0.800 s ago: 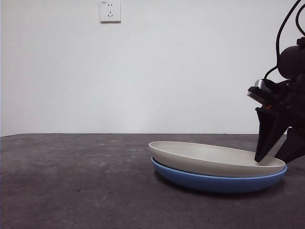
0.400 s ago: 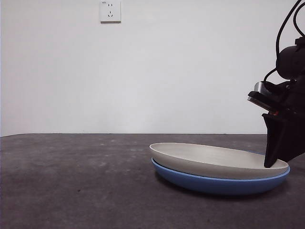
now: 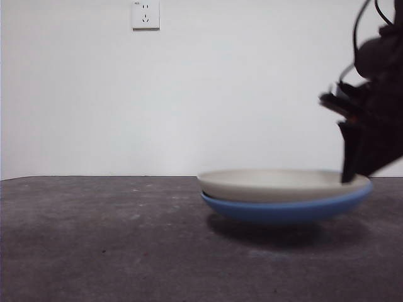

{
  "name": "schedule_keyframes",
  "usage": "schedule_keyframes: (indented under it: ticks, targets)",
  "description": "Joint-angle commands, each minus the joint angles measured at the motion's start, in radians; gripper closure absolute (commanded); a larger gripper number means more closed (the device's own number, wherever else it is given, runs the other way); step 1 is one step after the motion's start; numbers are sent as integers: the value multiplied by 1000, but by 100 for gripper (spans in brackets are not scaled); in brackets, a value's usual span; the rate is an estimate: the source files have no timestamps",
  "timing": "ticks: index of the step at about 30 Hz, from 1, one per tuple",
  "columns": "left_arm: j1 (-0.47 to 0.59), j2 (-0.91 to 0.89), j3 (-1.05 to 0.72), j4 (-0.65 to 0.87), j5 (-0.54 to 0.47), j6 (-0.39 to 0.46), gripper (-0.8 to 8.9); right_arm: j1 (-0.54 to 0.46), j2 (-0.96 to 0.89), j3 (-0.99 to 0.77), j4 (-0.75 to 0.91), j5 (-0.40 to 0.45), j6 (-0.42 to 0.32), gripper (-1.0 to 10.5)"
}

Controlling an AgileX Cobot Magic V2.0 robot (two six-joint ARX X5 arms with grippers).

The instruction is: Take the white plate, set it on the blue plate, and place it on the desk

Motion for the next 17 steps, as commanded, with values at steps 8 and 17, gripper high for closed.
schedule_keyframes:
  ticks: [8, 17]
  targets:
    - [-5, 3, 13, 12, -2, 13, 279, 152, 32, 114, 26, -12, 98, 941]
    - [-5, 3, 13, 12, -2, 13, 278, 228, 126, 114, 105, -25, 160, 941]
